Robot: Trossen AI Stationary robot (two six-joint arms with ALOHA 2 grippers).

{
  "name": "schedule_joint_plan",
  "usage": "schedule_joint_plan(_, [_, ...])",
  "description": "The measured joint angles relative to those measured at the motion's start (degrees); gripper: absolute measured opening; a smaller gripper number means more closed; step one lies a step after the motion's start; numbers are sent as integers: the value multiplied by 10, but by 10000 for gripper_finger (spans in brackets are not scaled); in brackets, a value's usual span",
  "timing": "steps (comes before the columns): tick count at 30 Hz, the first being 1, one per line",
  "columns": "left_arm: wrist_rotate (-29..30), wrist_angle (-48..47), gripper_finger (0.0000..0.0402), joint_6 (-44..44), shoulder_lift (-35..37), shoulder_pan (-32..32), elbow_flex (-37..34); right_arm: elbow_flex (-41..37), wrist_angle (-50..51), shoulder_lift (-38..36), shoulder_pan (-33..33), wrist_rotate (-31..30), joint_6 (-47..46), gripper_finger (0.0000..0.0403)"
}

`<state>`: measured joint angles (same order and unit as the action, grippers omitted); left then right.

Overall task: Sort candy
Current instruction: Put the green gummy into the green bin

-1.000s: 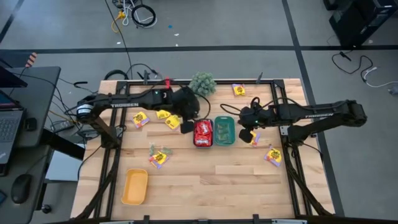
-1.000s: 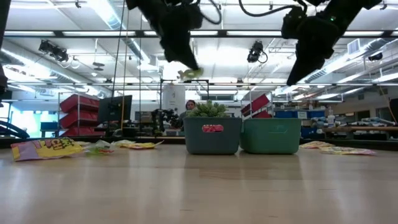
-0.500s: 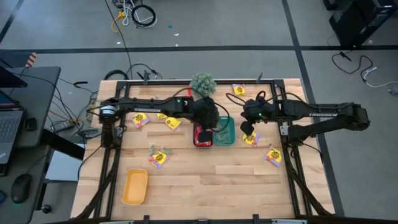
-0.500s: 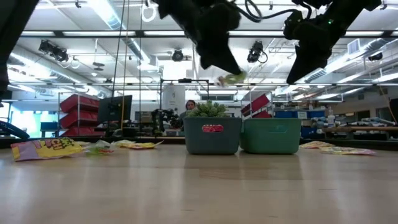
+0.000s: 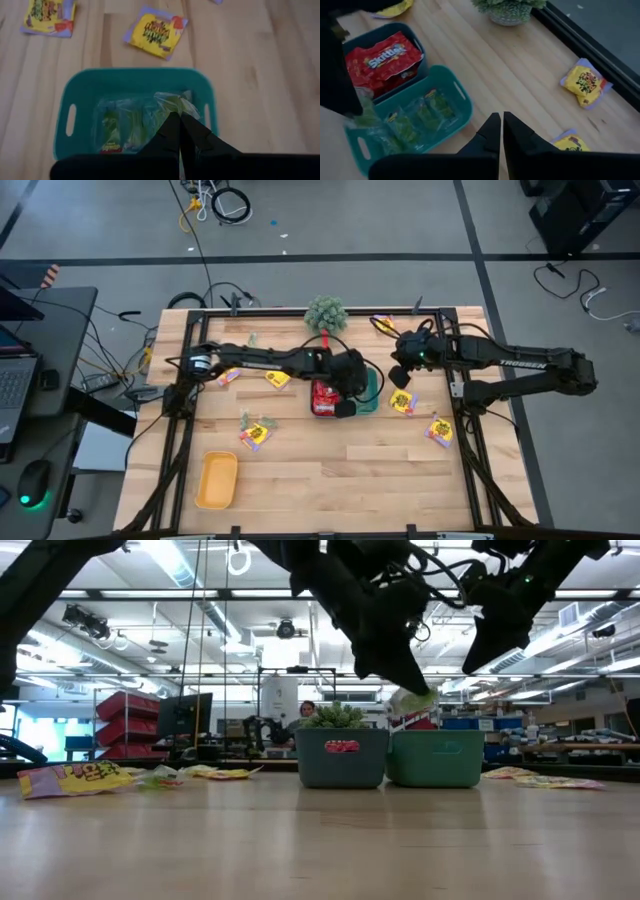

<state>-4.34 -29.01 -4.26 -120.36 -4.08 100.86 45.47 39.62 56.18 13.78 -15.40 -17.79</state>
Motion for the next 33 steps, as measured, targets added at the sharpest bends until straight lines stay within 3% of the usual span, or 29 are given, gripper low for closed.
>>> schedule_joint_plan(8, [21,16,0,15,-15,2,1,0,-1,0,11,0,9,8])
schedule_joint_plan(23, [-3,44,2,36,-51,11,-1,0,-4,0,13,0,10,8])
schedule_joint_plan(28, [-11,47,27,31,-56,12,0,0,-3,0,13,0,10,7])
schedule_joint_plan(33, [-17,39,79,14,-55,12,0,0,-2,0,13,0,10,10])
